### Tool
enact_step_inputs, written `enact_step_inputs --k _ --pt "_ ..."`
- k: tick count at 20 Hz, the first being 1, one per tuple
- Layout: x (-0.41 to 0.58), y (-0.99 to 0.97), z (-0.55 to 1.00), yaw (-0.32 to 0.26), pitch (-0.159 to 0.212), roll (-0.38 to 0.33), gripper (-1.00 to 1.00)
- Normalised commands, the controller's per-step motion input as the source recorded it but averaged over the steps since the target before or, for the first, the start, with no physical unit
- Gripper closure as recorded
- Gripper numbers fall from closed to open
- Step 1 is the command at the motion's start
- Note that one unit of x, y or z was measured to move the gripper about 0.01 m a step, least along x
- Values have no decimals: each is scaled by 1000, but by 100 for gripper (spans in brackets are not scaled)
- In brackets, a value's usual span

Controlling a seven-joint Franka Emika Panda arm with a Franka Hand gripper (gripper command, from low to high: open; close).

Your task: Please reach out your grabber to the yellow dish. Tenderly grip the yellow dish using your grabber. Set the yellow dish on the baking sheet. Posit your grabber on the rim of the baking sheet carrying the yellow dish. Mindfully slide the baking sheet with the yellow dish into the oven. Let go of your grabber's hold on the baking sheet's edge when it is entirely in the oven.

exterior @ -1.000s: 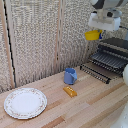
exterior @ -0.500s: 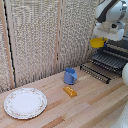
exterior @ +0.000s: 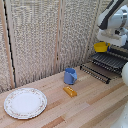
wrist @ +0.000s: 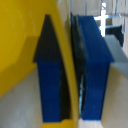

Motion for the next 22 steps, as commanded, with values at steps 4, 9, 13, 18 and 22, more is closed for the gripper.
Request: enact_step_inputs --k 4,9,13,18,22 --pt "124 -480 -114 -23 47 16 100" --pt "120 -539 -53 -53 37 19 100" --pt "90 -526 -7 -51 18 23 100" --pt "14 -413 0 -25 -5 25 -100" --pt "0 -69 -3 -12 -4 -2 -100"
